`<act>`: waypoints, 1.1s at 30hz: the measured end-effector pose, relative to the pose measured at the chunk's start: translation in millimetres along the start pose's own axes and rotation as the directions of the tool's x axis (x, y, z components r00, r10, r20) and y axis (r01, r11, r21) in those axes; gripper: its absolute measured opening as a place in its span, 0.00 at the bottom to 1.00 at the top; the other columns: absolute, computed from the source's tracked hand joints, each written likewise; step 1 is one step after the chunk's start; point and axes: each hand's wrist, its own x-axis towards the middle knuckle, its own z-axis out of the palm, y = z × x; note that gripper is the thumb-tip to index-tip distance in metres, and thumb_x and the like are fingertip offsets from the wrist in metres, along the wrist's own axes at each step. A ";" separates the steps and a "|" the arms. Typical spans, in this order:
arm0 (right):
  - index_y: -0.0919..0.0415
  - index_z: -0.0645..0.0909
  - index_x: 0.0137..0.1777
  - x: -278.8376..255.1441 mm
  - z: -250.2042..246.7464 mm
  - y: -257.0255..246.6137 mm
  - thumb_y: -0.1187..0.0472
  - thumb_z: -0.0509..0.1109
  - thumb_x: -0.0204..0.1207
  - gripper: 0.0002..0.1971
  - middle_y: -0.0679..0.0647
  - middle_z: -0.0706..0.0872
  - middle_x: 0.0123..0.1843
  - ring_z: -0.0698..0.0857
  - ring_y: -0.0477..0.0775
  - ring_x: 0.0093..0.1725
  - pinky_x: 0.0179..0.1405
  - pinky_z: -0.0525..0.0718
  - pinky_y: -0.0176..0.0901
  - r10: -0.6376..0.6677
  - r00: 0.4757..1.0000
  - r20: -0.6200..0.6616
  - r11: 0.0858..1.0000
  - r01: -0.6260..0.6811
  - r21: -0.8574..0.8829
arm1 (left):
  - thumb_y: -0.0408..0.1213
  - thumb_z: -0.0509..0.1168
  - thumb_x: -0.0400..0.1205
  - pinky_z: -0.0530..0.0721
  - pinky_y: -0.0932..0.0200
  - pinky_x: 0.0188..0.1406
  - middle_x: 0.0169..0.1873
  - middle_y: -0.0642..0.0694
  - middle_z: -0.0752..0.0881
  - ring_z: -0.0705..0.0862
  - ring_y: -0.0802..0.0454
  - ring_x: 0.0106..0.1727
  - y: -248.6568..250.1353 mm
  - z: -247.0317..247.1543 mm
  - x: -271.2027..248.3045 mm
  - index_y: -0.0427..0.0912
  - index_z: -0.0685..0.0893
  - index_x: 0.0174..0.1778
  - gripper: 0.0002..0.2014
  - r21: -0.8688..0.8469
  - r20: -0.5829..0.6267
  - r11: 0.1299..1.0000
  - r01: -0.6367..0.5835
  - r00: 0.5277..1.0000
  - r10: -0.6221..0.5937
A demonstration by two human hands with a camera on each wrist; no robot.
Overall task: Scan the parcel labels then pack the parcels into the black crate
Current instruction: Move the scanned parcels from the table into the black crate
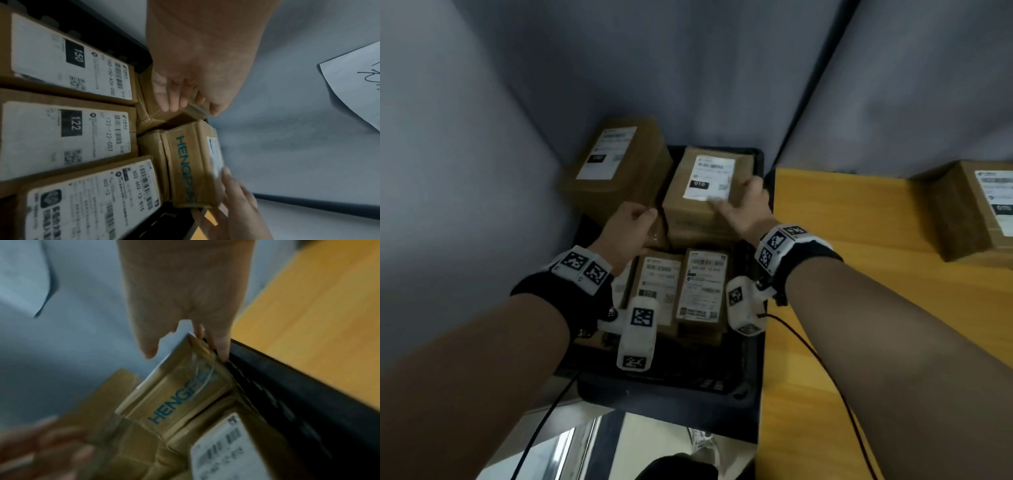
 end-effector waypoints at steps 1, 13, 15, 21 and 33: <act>0.55 0.61 0.77 -1.0 2.1 0.7 0.49 0.74 0.76 0.34 0.61 0.63 0.76 0.71 0.61 0.72 0.70 0.71 0.48 -0.020 0.995 0.095 0.996 0.028 -0.085 | 0.46 0.58 0.87 0.79 0.65 0.32 0.54 0.46 0.78 0.79 0.59 0.41 -1.1 -2.6 0.5 0.42 0.71 0.71 0.19 0.008 0.007 1.000 -0.005 1.000 0.005; 0.62 0.73 0.73 -7.7 25.3 -10.4 0.76 0.58 0.77 0.25 0.64 0.75 0.69 0.80 0.66 0.64 0.63 0.79 0.53 -0.183 0.980 -0.079 0.860 0.120 -0.496 | 0.49 0.57 0.87 0.85 0.53 0.53 0.53 0.47 0.81 0.82 0.54 0.47 -5.6 -18.5 11.6 0.44 0.68 0.74 0.21 0.070 0.075 0.996 -0.050 0.996 0.044; 0.65 0.76 0.69 -3.8 24.7 -8.6 0.77 0.58 0.76 0.22 0.65 0.77 0.67 0.80 0.67 0.63 0.61 0.80 0.53 -0.180 0.977 -0.114 0.858 0.099 -0.505 | 0.49 0.57 0.86 0.85 0.53 0.54 0.57 0.45 0.81 0.82 0.54 0.48 -6.9 -20.9 13.3 0.44 0.67 0.75 0.23 0.062 0.072 0.997 -0.038 0.997 0.034; 0.66 0.80 0.61 7.5 19.9 -5.9 0.73 0.62 0.76 0.15 0.65 0.85 0.59 0.84 0.66 0.58 0.54 0.84 0.51 -0.081 0.991 -0.111 0.881 0.019 -0.472 | 0.49 0.58 0.86 0.86 0.54 0.53 0.59 0.44 0.81 0.83 0.54 0.48 -10.0 -24.7 15.1 0.44 0.67 0.76 0.23 0.043 0.062 0.999 -0.022 0.998 0.019; 0.62 0.66 0.75 -31.7 -22.6 7.5 0.61 0.69 0.78 0.26 0.63 0.74 0.71 0.77 0.63 0.67 0.55 0.75 0.45 -0.123 0.992 -0.013 0.928 0.110 -0.357 | 0.46 0.55 0.88 0.83 0.61 0.46 0.48 0.49 0.80 0.81 0.53 0.47 17.3 0.0 -16.3 0.46 0.70 0.64 0.12 0.029 0.126 0.992 -0.120 0.985 0.116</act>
